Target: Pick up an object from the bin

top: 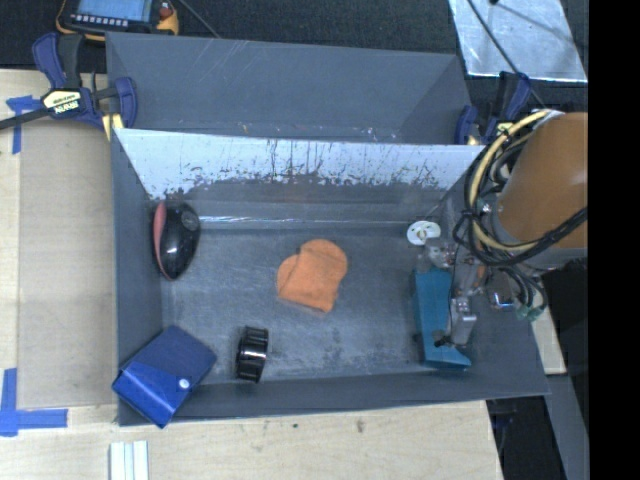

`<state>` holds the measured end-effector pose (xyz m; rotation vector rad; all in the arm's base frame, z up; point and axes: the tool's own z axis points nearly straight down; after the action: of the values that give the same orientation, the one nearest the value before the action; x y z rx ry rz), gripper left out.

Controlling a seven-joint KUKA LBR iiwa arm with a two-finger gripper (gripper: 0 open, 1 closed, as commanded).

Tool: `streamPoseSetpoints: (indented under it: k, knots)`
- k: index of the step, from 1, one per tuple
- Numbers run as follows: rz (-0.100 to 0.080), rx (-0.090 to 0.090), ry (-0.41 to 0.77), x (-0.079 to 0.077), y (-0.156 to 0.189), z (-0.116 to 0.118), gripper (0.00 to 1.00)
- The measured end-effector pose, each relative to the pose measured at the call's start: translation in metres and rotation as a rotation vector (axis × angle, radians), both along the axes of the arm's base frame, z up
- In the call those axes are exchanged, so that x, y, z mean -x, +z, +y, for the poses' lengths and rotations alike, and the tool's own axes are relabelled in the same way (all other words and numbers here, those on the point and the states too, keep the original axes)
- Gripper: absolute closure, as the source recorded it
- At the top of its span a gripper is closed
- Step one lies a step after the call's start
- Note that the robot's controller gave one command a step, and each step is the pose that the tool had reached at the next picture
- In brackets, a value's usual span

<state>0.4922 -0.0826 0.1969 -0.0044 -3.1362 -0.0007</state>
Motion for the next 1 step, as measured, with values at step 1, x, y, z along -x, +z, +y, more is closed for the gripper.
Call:
streamPoseSetpoints:
  k: [1]
  knots:
    - [-0.009, 0.001, 0.003, -0.0018, 0.0043, 0.0003, 0.0]
